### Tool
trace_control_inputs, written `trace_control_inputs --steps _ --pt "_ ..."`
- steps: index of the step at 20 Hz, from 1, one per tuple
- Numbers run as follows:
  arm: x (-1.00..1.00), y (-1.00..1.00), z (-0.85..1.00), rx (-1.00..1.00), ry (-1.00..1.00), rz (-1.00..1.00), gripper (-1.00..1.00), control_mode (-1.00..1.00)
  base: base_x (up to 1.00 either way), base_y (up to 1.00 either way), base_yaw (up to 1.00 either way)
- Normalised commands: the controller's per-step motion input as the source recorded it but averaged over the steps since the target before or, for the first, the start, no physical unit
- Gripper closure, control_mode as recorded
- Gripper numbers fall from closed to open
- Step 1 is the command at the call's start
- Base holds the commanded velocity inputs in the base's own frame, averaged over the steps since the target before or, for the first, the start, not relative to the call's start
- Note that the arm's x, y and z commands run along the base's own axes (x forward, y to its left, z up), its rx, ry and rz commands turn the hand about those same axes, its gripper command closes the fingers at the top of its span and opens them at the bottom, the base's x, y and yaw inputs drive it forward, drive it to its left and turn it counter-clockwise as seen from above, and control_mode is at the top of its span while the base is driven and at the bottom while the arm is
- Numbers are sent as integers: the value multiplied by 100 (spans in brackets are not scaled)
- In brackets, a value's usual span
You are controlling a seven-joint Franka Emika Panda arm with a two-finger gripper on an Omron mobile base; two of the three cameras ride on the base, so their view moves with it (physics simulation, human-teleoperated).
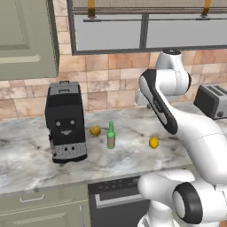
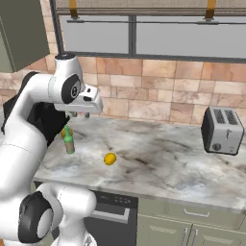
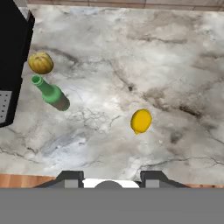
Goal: Place the beer on the top shelf of the fridge to keep it out of children's reach, and place the lemon and squash on lower shelves for easy access.
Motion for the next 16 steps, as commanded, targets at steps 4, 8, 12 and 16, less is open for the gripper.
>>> trace_control_inputs --steps 4,8,12,16 --pt "-7 11 -15 0 -6 2 -100 -100 0 0 0" --pt "-41 6 -56 5 -34 21 -100 -100 0 0 0" --pt "-46 23 -47 13 -41 24 -100 -100 0 0 0" --pt "-8 25 -4 12 -13 28 -100 -100 0 0 0"
